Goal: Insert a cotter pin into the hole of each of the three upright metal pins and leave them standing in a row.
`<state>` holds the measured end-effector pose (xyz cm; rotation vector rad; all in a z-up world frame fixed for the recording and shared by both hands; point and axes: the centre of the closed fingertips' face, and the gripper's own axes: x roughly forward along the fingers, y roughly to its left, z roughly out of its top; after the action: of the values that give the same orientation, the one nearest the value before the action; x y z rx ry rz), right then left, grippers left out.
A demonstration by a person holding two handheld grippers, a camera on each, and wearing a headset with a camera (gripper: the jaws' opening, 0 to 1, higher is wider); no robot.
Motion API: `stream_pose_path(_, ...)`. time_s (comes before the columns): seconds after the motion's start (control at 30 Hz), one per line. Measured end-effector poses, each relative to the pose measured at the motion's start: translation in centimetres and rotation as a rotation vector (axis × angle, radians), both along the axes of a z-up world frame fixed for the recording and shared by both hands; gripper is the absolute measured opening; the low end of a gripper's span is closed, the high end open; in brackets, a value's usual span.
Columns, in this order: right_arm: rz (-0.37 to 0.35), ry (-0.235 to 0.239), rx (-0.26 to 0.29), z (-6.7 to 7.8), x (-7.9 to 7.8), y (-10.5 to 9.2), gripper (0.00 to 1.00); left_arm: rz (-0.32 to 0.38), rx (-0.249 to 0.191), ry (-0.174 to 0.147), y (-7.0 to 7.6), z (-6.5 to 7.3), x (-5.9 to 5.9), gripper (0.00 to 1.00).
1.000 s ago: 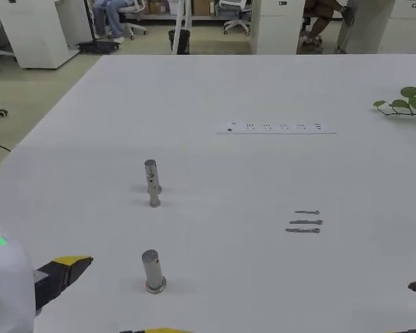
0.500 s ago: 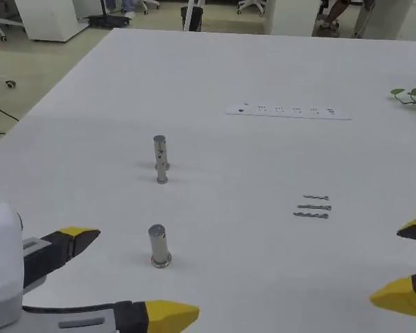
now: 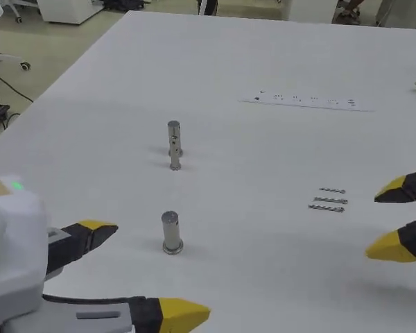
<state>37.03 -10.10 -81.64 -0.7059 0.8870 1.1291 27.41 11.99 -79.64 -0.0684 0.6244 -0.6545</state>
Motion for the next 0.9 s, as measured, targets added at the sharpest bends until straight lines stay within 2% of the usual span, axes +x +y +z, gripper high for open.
stream_pose_path(0.1, 0.013, 0.010, -0.002, -0.5, 0.5, 0.6, 0.51, -0.003, 0.001, 0.004, -0.1, -0.3, 0.0, 0.94)
stream_pose_path(0.13, 0.039, 0.019, -0.004, -0.8, 0.4, 0.9, 0.51, -0.007, 0.002, 0.008, -0.2, -0.4, 0.0, 0.94)
stream_pose_path(0.3, 0.086, 0.028, -0.038, -2.2, 0.9, 1.4, 0.47, -0.017, 0.012, 0.012, -0.3, -0.7, -0.1, 0.93)
stream_pose_path(0.5, 0.083, 0.037, -0.041, -3.1, 2.2, 1.8, 0.43, -0.006, 0.011, 0.014, -0.1, -0.8, -0.2, 0.92)
stream_pose_path(0.7, 0.087, 0.042, -0.046, -3.6, 3.2, 2.2, 0.34, 0.000, 0.012, 0.015, 0.1, -0.8, -0.4, 0.91)
stream_pose_path(0.9, 0.087, 0.055, -0.066, -4.2, 3.9, 1.9, 0.33, 0.002, 0.013, 0.016, 0.0, -0.8, -0.4, 0.90)
